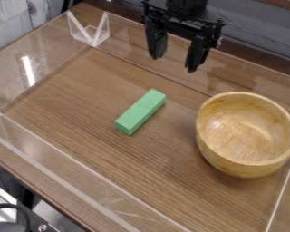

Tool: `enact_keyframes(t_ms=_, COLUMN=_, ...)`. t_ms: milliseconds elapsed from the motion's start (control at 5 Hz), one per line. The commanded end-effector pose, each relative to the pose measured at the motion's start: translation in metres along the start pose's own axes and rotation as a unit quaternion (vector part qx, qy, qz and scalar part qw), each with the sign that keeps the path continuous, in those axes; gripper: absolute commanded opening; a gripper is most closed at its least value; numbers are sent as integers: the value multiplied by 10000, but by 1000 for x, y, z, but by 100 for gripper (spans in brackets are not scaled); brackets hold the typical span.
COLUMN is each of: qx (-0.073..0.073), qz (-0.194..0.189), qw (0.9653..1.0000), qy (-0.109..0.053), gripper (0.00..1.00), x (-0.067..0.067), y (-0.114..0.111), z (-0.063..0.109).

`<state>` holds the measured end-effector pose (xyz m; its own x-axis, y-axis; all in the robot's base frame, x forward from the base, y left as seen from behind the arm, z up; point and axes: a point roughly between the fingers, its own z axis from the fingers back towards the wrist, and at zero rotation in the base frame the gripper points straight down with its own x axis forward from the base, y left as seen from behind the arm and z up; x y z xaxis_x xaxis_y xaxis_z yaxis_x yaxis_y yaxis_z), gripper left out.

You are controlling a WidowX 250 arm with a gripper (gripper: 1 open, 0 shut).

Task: Put the green block in the brown bowl

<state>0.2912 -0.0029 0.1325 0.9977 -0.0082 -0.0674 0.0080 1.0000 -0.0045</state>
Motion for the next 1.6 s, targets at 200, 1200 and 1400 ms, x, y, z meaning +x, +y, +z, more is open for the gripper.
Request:
enact_keyframes(t_ms=200, qx=-23, qz=-295, qw=9996, qy=25, gripper=100, x=-15, y=20, z=-36)
enact_keyframes(t_ms=1200, qx=-44, qz=-770, qw=9958, qy=-500, gripper=100, x=-20, y=39, z=-75)
enact_keyframes(t_ms=1400, qx=-57, qz=-791, qw=9954, qy=-533, gripper=100, x=-18, y=40, z=-80)
